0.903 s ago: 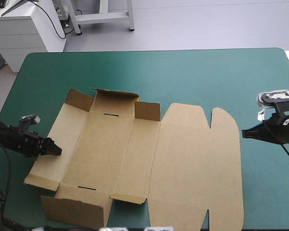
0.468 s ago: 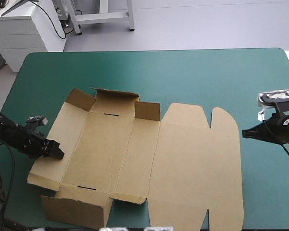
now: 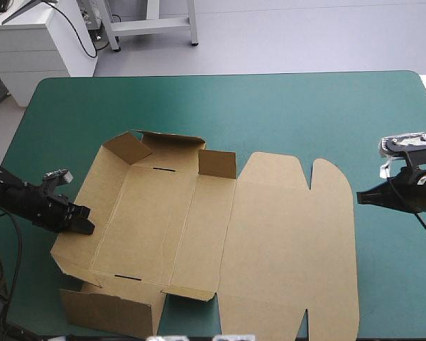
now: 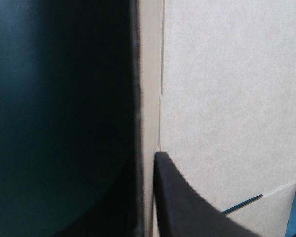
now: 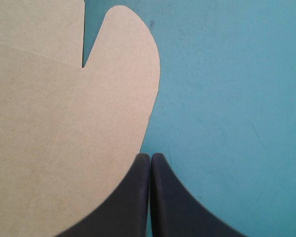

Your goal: Fold the box

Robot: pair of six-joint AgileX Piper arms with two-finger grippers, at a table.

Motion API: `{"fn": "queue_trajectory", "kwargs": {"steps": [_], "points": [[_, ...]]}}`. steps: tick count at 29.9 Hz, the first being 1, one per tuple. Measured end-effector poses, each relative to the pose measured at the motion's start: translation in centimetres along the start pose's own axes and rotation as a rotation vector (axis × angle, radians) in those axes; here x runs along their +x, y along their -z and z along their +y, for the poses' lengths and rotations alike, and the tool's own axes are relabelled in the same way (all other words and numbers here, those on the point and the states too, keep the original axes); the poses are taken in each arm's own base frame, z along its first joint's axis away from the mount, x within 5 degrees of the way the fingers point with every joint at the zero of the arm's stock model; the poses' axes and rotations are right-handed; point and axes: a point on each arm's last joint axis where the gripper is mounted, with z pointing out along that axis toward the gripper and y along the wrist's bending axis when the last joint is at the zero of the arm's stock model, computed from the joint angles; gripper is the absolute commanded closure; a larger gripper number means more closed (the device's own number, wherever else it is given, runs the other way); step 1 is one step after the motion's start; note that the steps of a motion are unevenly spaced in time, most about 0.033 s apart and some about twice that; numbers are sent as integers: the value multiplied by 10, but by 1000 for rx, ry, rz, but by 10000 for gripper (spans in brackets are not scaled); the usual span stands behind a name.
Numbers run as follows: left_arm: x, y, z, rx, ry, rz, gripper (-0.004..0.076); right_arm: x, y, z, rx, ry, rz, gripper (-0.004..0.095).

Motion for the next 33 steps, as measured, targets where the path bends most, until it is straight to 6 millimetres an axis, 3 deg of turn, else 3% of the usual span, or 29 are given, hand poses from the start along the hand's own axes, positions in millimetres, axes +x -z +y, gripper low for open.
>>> {"fn": "queue_trajectory", "kwargs": {"steps": [12,18,24,33], "points": [[-2,1,-3,5,-6,-8,731,0,0,0,0,3,-1,923],[-25,6,-21,-112,-167,22,731,0,0,0,0,3,-1,924],[-65,20,-66,-256,-409,15,731,0,0,0,-1,2,-1,924],[-112,47,-157,-482,-800,-154,731,0,0,0,-1,2,-1,924]]}}
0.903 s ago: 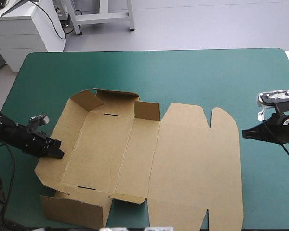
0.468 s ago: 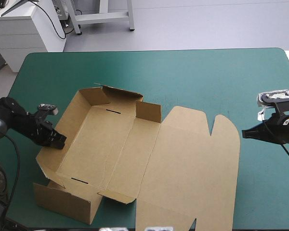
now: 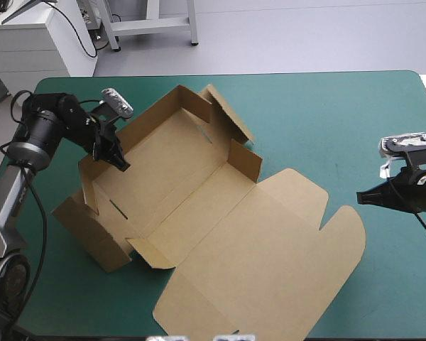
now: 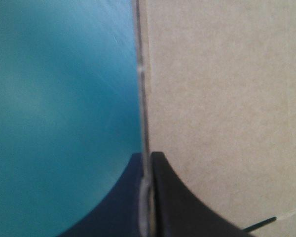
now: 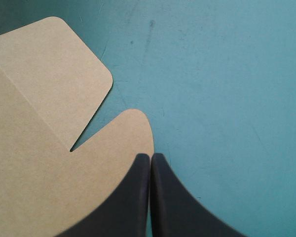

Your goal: Fold the box

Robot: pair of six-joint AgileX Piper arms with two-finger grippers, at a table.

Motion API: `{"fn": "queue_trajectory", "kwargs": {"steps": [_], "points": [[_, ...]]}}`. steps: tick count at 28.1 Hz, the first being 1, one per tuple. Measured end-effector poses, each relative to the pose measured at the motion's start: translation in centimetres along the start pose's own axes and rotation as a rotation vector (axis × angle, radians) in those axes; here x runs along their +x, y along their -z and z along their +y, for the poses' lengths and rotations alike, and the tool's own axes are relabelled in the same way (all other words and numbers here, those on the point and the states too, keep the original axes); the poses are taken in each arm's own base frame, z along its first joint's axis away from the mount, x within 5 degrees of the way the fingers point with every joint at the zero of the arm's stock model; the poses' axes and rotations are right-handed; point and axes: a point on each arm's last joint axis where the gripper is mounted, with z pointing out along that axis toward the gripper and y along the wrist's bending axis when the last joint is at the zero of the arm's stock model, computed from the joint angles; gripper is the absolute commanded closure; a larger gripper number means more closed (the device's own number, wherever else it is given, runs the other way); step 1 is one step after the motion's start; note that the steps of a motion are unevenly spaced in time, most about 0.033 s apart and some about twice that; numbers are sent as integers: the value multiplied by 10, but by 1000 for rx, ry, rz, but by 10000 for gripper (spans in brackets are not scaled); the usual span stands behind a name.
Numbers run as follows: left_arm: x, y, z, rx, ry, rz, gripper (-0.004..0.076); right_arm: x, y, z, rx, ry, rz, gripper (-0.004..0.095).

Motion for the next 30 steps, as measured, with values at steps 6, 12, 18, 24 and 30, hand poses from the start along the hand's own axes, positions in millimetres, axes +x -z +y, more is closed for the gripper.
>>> {"fn": "queue_trajectory", "kwargs": {"steps": [6,12,18,24,30], "points": [[-51,15,-34,-166,-262,-86,731,0,0,0,0,0,0,924],[-88,18,-77,-282,-483,-177,731,0,0,0,0,0,0,924],[-112,21,-113,-360,-658,-263,731,0,0,0,0,0,0,924],[-128,28,-157,-345,-776,-375,731,0,0,0,0,1,1,923],[-133,32,-182,-320,-847,-413,731,-1,0,0,2,1,-8,923]]}}
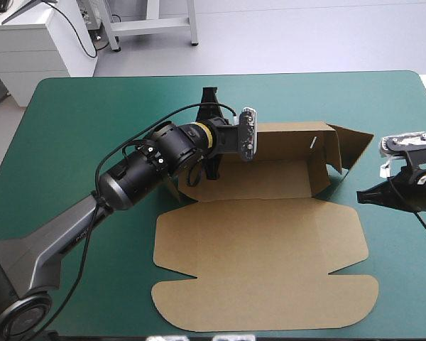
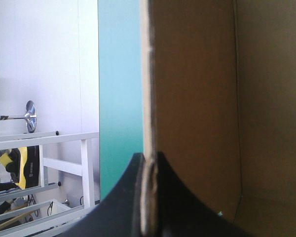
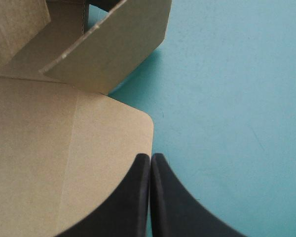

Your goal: Fold the box

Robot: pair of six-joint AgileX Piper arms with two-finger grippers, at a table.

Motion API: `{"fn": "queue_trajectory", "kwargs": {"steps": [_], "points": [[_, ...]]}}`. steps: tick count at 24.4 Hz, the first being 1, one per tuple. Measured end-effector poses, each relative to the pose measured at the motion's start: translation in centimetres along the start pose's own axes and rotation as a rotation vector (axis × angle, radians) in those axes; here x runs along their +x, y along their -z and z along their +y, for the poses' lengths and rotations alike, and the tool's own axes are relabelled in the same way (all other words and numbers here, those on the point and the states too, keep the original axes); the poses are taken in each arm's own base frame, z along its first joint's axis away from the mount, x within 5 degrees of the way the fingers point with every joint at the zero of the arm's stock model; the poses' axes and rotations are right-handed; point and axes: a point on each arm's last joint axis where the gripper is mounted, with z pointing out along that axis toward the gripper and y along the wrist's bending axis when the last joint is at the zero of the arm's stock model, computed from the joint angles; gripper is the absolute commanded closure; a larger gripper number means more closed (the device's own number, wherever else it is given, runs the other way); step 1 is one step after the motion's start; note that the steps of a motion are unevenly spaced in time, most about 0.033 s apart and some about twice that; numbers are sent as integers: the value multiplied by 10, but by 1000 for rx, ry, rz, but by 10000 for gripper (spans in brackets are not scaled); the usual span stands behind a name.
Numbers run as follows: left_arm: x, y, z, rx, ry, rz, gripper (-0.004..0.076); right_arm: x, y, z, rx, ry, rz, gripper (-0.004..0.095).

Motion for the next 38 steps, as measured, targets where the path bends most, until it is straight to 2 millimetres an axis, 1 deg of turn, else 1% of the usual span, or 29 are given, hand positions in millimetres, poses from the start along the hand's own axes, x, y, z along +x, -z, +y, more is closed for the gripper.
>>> {"fn": "queue_trajectory", "kwargs": {"steps": [2,3,6,8,10,12,15,18,23,26,30,33,38], "points": [[0,-1,0,2,-5,2,731,-2,0,0,5,-1,-17,923],[0,-5,-2,3,-16,10,731,-3,0,-1,6,-2,-28,923],[1,-27,-9,3,-56,33,732,-6,0,0,-5,-15,-67,923],[1,-43,-11,-37,-65,62,732,-8,0,1,-8,-22,-91,923],[0,-50,-12,-72,-55,84,732,-11,1,0,-3,-24,-117,923],[-4,-53,-14,-101,-60,98,732,-15,0,0,-4,-34,-157,923],[-14,-51,-18,-118,-80,79,732,-22,-6,-1,-17,-55,-179,923],[-27,-54,-26,-120,-117,47,732,-38,-19,-5,-39,-79,-167,923],[-31,-60,-31,-126,-153,60,732,-64,-26,-11,-40,-80,-180,923],[-32,-65,-34,-138,-158,72,732,-81,-24,-15,-37,-88,-208,923],[-34,-72,-38,-153,-182,93,732,-102,-30,-21,-37,-102,-224,923],[-39,-72,-43,-157,-189,103,732,-117,-39,-25,-41,-108,-218,923],[-48,-70,-51,-153,-189,96,732,-139,-66,-33,-51,-113,-183,923]]}}
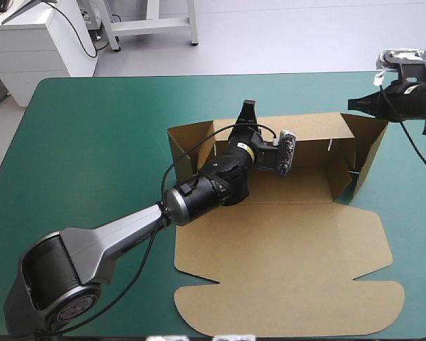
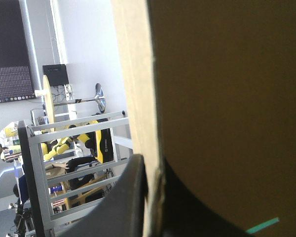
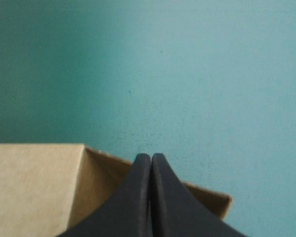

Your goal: Fold the box

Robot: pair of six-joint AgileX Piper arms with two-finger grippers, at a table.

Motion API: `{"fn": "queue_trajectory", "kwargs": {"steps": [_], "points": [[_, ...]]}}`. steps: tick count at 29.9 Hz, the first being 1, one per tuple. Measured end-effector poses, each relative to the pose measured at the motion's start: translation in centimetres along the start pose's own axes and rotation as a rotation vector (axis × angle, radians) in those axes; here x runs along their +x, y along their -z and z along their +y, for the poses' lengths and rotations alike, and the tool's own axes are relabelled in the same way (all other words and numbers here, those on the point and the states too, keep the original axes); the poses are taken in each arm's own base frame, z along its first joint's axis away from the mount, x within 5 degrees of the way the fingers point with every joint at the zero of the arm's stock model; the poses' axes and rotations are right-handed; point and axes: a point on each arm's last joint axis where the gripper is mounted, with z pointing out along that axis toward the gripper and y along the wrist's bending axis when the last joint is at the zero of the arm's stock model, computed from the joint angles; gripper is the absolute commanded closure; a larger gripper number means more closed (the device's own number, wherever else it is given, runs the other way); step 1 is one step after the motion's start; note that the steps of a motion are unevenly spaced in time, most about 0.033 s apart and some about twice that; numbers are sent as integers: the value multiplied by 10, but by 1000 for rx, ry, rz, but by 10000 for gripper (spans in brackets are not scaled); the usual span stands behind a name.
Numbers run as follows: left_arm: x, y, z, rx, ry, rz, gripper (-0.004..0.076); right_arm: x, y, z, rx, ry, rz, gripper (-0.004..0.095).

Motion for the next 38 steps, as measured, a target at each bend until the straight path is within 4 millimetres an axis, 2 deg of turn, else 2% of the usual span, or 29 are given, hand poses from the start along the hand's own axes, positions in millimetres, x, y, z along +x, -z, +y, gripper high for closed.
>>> {"fn": "queue_trajectory", "kwargs": {"steps": [7,10,14,22,30,38], "points": [[-6,3,-12,7,-51,11,732,-14,-35,-10,11,18,67,923],[-7,4,-13,8,-54,14,732,-10,-52,-16,17,19,139,923],[-8,5,-13,10,-55,20,731,1,-62,-27,14,5,243,923],[-7,5,-14,9,-58,26,731,14,-54,-43,-19,11,360,923],[-7,5,-14,-5,-51,30,731,41,-54,-25,-189,18,383,923],[-7,5,-13,-7,-51,30,731,66,-39,-12,-231,49,275,923]]}}
